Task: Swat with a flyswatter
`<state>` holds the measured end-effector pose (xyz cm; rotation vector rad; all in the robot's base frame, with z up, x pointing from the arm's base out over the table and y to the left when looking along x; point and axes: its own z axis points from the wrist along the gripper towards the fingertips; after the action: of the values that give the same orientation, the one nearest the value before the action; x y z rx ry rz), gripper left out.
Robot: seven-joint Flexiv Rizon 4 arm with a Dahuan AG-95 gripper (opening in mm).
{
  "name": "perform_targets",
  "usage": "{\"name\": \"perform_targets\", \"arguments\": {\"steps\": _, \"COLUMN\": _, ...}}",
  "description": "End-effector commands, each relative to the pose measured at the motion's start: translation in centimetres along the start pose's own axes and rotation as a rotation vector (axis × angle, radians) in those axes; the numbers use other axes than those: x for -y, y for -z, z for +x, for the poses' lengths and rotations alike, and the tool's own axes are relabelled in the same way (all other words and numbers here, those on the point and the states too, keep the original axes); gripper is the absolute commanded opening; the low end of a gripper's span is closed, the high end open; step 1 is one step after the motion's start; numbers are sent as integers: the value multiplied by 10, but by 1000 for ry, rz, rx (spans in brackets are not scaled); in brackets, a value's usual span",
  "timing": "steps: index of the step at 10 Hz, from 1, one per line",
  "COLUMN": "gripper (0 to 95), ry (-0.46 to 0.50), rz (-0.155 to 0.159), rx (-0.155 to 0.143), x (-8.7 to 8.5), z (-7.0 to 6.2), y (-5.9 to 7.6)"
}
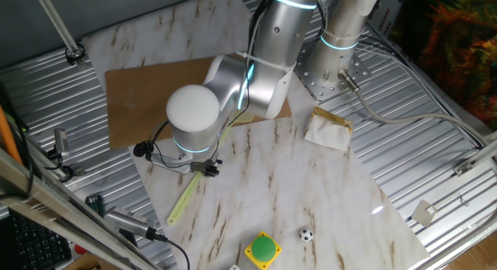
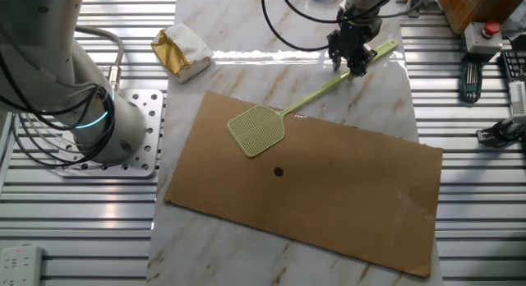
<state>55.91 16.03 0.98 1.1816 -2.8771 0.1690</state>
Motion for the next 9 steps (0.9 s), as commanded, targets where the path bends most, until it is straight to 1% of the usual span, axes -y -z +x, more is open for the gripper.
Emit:
{"name": "perform_targets", "arguments": {"steps": 1, "gripper": 190, "ry": -17, "rz": 4, "rx": 2, "x": 0, "z": 0, "y": 0}}
{"name": "perform_targets", "arguments": {"steps": 2, "gripper": 0, "ry": -30, "rz": 0, "rx": 5, "x": 0, "z": 0, "y": -1}}
{"name": "perform_targets", "arguments": {"steps": 9, "gripper": 0, "ry": -40, "rz": 1, "rx": 3, "x": 0, "z": 0, "y": -1}}
